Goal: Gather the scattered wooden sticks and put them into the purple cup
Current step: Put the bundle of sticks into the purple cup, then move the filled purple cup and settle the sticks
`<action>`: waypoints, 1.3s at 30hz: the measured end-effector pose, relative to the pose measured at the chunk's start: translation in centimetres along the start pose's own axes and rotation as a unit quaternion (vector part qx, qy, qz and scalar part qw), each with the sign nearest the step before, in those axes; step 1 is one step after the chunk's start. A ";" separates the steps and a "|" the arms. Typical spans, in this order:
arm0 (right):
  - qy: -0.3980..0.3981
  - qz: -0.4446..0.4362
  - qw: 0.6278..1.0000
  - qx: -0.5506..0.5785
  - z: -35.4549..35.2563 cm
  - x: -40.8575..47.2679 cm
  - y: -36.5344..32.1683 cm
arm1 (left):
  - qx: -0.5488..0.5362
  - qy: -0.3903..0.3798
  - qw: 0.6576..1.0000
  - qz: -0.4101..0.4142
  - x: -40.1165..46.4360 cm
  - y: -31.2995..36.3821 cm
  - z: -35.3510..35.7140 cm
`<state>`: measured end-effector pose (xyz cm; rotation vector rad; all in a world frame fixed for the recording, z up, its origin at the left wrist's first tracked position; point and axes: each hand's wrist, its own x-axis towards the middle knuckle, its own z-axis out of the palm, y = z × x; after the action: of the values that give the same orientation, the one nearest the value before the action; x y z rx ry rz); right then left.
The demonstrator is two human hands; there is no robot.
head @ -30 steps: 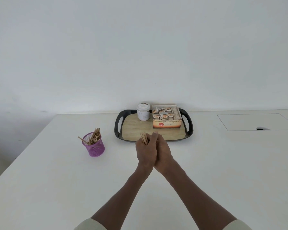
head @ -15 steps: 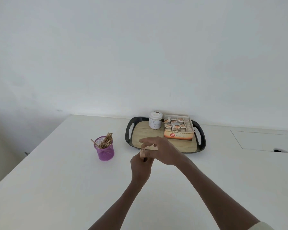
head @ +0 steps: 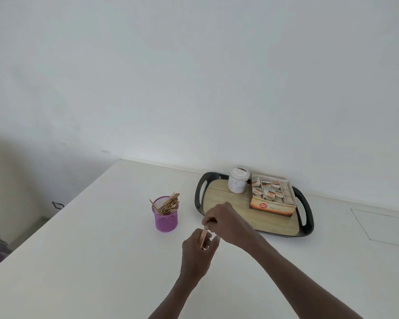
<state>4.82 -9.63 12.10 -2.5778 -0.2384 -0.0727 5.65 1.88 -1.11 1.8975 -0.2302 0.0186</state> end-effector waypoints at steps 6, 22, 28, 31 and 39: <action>0.106 -0.017 0.994 0.016 -1.1 6.0 -1.8 | 0.230 -0.016 0.973 0.031 -1.4 -7.0 -2.1; -0.005 -0.011 0.992 -0.126 6.8 16.0 -3.8 | 0.343 -0.034 0.935 0.082 -1.2 -7.9 -1.7; -0.053 -0.046 0.981 -0.178 7.9 16.4 -3.8 | 0.354 -0.039 0.930 0.088 -1.2 -8.2 -1.7; -0.053 -0.056 0.982 -0.175 7.5 16.3 -3.7 | 0.355 -0.041 0.930 0.084 -1.2 -8.1 -1.7; 0.093 0.047 0.989 0.101 6.9 14.0 -1.2 | 0.350 -0.055 0.933 0.069 -1.1 -8.0 -1.6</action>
<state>18.43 -2.83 8.23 -2.3587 -0.0525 -0.2400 6.10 6.09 -8.14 2.5925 -0.4807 0.1002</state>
